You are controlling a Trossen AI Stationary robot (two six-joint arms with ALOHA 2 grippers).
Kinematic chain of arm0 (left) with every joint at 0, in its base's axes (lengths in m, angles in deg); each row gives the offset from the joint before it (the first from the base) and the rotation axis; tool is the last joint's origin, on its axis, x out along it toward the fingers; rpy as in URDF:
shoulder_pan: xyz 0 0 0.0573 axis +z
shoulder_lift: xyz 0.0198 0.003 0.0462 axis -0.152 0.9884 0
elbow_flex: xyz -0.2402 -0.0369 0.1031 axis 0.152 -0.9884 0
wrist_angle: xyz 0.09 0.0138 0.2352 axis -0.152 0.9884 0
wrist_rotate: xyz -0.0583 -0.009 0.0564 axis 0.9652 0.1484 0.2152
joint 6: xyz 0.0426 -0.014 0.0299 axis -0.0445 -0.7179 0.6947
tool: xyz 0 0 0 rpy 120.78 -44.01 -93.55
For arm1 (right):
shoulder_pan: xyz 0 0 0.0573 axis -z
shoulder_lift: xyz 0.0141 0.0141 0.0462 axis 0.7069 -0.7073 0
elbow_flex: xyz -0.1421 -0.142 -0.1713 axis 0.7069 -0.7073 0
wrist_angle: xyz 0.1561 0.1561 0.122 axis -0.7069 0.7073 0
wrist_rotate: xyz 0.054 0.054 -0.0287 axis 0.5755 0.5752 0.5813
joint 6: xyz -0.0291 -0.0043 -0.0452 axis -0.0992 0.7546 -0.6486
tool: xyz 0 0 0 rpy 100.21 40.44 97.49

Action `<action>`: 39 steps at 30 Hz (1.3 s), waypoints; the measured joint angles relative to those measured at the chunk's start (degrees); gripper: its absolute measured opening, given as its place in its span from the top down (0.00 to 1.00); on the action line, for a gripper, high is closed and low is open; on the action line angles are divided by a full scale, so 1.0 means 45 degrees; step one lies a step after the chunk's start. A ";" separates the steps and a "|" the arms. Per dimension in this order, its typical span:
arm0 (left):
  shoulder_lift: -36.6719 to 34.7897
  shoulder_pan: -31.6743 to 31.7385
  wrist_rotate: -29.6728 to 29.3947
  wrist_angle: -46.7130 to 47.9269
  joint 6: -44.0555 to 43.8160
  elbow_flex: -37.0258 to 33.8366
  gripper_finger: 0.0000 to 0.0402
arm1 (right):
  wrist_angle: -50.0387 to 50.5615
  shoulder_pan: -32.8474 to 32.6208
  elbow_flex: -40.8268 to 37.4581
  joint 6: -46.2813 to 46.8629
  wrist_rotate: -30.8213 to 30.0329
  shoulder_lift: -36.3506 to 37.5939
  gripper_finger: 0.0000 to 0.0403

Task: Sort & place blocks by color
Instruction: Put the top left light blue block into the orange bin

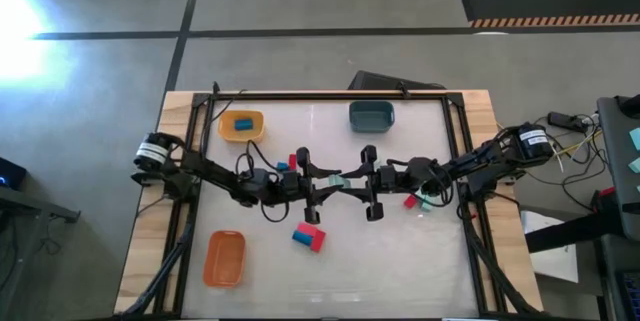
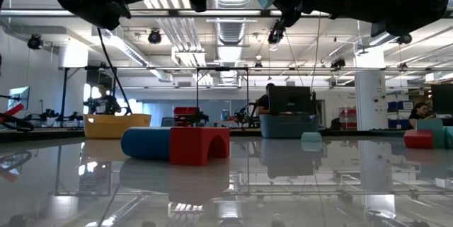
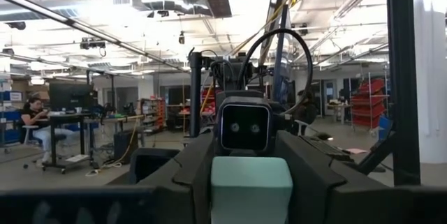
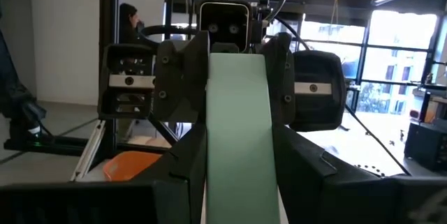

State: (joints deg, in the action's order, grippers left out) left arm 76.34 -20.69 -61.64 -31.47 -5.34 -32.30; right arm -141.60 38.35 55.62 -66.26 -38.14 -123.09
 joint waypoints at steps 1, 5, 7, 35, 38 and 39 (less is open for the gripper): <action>-0.0010 0.0000 -0.0005 0.0051 0.0000 0.0000 0.71 | 0.0000 0.0000 0.0000 -0.0008 0.0002 0.0000 0.71; -0.0039 -0.0005 -0.0272 0.0408 -0.0064 0.0006 0.71 | 0.0030 0.0000 -0.0015 0.0085 -0.0063 0.0000 0.71; -0.0059 -0.0021 -0.0746 0.0801 -0.0133 0.0045 0.71 | 0.0093 0.0010 -0.0019 0.0270 -0.0053 -0.0005 0.67; -0.3880 -0.4917 0.3279 3.1962 -2.4298 0.4493 0.71 | 0.8698 0.0005 0.0510 0.0848 -0.3124 0.4749 0.29; -0.3586 -0.5175 0.3554 3.2063 -2.4772 0.4276 0.71 | 0.8650 -0.0029 0.0510 0.0845 -0.3066 0.4676 0.28; -0.3564 -0.5183 0.3805 3.2012 -2.4868 0.4158 0.71 | 0.8656 -0.0035 0.0510 0.0857 -0.3042 0.4667 0.28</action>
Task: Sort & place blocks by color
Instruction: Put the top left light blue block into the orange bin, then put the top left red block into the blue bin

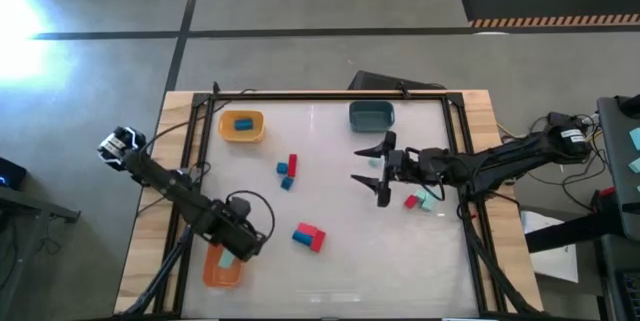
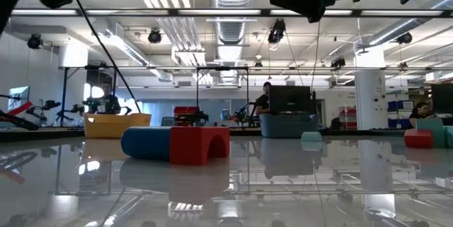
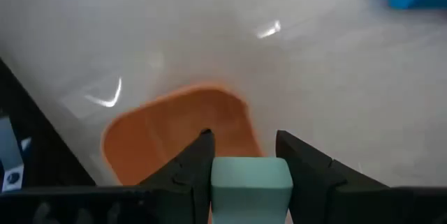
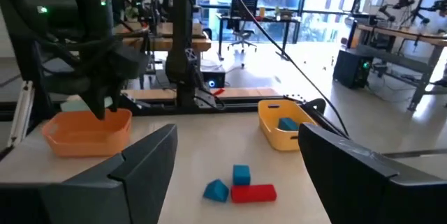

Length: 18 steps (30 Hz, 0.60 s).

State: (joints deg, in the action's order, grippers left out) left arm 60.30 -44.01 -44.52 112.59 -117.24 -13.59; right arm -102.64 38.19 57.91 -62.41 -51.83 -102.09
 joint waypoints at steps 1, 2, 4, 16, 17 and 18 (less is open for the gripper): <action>0.0041 0.0002 0.0337 -0.0051 -0.0106 -0.0161 0.71 | 0.0077 -0.0023 0.0000 0.0050 0.0018 -0.0010 0.28; 0.0129 0.0010 0.0699 -0.0081 -0.0189 -0.0345 0.71 | 0.0077 -0.0023 0.0000 0.0120 0.0021 -0.0068 0.28; 0.0312 -0.0077 0.1000 -0.0283 -0.0367 -0.0682 0.71 | 0.0086 -0.0053 0.0000 0.0209 0.0024 -0.0097 0.28; 0.0535 -0.0165 0.1354 -0.0511 -0.0401 -0.1246 0.54 | 0.0100 -0.0077 -0.0005 0.0190 0.0021 -0.0092 0.29; 0.0498 -0.0164 0.1364 -0.0440 -0.0323 -0.1206 0.54 | 0.0144 -0.0077 -0.0005 0.0193 0.0021 -0.0092 0.29; 0.0455 -0.0160 0.1384 -0.0360 -0.0183 -0.1129 0.53 | 0.0227 -0.0077 -0.0005 0.0203 0.0021 -0.0091 0.29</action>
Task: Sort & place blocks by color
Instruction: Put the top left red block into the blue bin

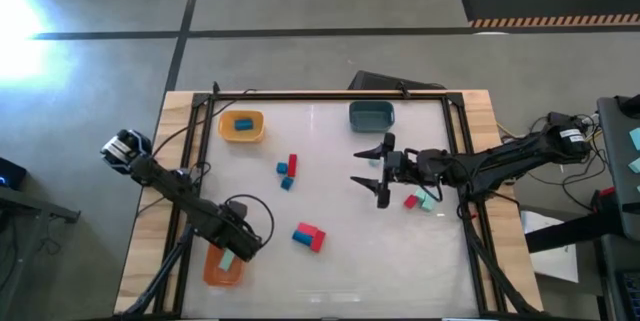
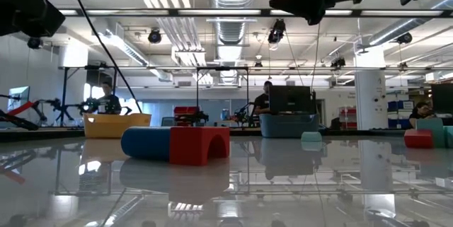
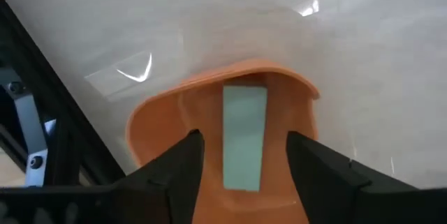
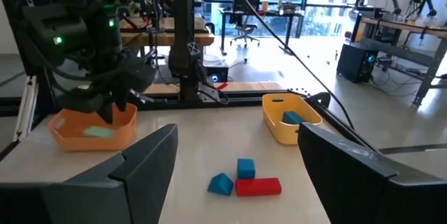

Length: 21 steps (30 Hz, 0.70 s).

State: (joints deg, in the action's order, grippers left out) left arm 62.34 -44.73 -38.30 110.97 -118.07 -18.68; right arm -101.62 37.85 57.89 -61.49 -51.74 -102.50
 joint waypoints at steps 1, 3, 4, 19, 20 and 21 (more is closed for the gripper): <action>-0.0054 0.0000 0.0004 -0.0013 0.0148 0.0086 0.53 | 0.0093 0.0000 0.0000 0.0091 0.0000 0.0004 0.29; -0.0207 0.0005 -0.0006 -0.0037 0.0505 0.0282 0.53 | 0.0248 0.0000 0.0000 0.0376 0.0000 0.0002 0.29; -0.0296 0.0027 -0.0095 -0.0018 0.0698 0.0386 0.53 | 0.0347 0.0000 0.0000 0.0482 0.0000 0.0001 0.29; -0.0888 0.0656 -0.8957 -0.6748 1.3884 0.0511 0.52 | 0.2223 0.0000 0.0372 0.2288 -0.0111 0.0000 0.29; -0.0888 0.0808 -0.9287 -0.6966 1.4531 0.0391 0.52 | 0.2527 0.0000 0.0558 0.2384 -0.0111 0.0000 0.29; -0.0893 0.0944 -0.9587 -0.7120 1.5046 0.0230 0.52 | 0.2855 0.0000 0.0738 0.2429 -0.0111 0.0000 0.29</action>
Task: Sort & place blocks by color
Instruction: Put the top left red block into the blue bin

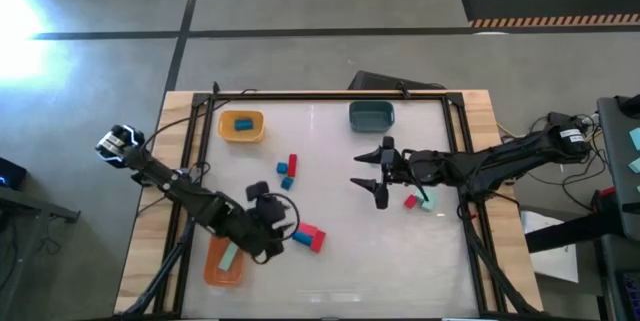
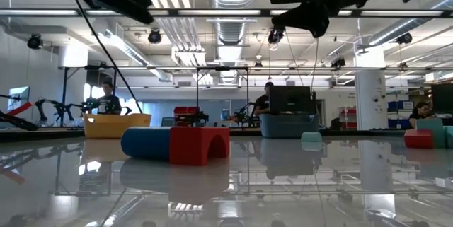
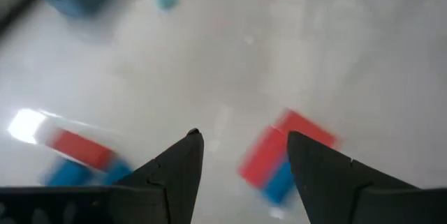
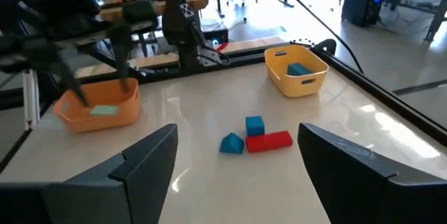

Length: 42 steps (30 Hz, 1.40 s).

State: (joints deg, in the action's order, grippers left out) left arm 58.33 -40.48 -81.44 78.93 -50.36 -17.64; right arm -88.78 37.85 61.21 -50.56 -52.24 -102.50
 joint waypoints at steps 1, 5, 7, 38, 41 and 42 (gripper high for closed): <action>-0.0016 0.0154 -0.0260 -0.0051 0.0417 -0.0177 0.52 | 0.0287 0.0000 0.0155 0.0002 0.0000 0.0000 0.29; -0.0370 0.0793 -0.0873 -0.0074 0.0968 -0.1001 0.52 | 0.0851 0.0003 0.0713 -0.0090 -0.0005 -0.0113 0.29; -0.0745 0.1135 -0.0939 -0.0473 0.1385 -0.1439 0.52 | 0.0846 0.0002 0.0956 -0.0250 -0.0005 -0.0346 0.30; -0.7038 0.2567 -0.5840 -0.2412 0.3624 -0.5265 0.52 | 0.4870 0.2951 0.9851 0.3009 -0.0124 -1.0936 0.60; -0.7206 0.2567 -0.5842 -0.2456 0.3619 -0.5344 0.52 | 0.4854 0.3021 1.0125 0.2963 -0.0582 -1.1654 0.67; -0.7270 0.2567 -0.5837 -0.2454 0.3619 -0.5361 0.52 | 0.4827 0.3016 1.0212 0.2948 -0.0659 -1.1871 0.70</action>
State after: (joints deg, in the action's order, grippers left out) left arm 25.61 -28.93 -107.70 67.88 -34.08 -41.77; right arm -67.05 51.42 107.17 -37.29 -55.21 -155.92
